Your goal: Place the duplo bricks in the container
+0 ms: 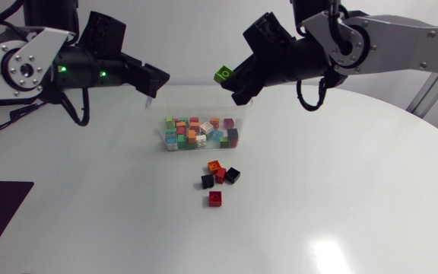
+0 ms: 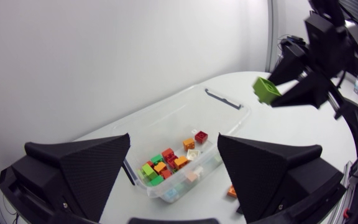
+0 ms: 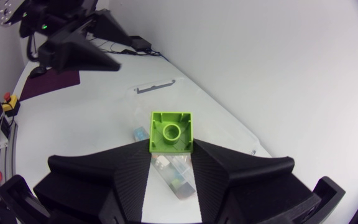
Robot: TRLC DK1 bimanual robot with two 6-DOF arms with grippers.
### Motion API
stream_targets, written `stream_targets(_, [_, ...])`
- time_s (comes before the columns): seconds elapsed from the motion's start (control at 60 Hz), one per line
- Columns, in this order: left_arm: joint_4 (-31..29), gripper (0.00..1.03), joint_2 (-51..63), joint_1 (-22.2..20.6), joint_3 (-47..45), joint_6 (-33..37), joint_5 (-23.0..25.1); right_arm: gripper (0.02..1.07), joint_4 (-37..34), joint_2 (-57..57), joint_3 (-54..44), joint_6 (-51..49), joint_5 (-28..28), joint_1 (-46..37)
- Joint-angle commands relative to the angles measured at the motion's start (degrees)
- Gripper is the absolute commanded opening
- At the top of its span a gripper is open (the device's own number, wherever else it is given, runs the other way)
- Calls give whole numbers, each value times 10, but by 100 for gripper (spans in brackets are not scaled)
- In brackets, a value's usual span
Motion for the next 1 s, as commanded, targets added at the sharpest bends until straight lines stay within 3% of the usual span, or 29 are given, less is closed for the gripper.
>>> stream_targets(0.0, [-23, 98, -25, 4, -42, 40, 15, 34, 19, 37, 25, 32, 6, -5])
stream_targets(0.283, [-80, 98, -58, 2, -121, 124, 75, 34, 47, 131, 102, 65, 33, -5])
stream_targets(0.8, [-80, 97, -20, -50, -213, 223, 85, 35, 29, 274, 234, 72, 68, -1])
stream_targets(0.833, [-77, 97, -12, -53, -214, 231, 85, 45, 31, 278, 237, 72, 74, -1])
stream_targets(0.95, [-60, 97, 24, -66, -214, 249, 86, 104, 32, 276, 235, 76, 76, -3])
stream_targets(0.983, [-56, 97, 35, -68, -212, 255, 85, 103, 32, 269, 231, 77, 76, -6])
